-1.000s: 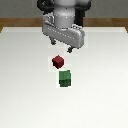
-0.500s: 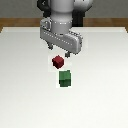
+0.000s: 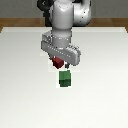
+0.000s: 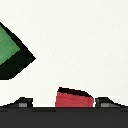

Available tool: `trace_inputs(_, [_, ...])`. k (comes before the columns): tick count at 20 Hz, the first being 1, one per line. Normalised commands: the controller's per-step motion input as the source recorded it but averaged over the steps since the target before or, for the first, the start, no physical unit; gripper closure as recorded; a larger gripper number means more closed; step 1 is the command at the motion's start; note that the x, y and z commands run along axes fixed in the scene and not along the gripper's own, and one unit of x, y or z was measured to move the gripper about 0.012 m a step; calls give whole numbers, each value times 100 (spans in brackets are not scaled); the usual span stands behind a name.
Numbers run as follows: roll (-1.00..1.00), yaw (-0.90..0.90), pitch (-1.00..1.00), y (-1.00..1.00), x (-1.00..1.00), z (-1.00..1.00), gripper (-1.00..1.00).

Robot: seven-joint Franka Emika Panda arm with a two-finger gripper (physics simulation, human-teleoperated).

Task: Place the red cube on top of the green cube.

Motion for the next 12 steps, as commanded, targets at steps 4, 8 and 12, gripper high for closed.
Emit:
trace_inputs(4, [0, 0, 0, 0, 0, 0, 100])
trace_inputs(8, [0, 0, 0, 0, 0, 25, 100])
trace_inputs(12, [0, 0, 0, 0, 0, 75, 100])
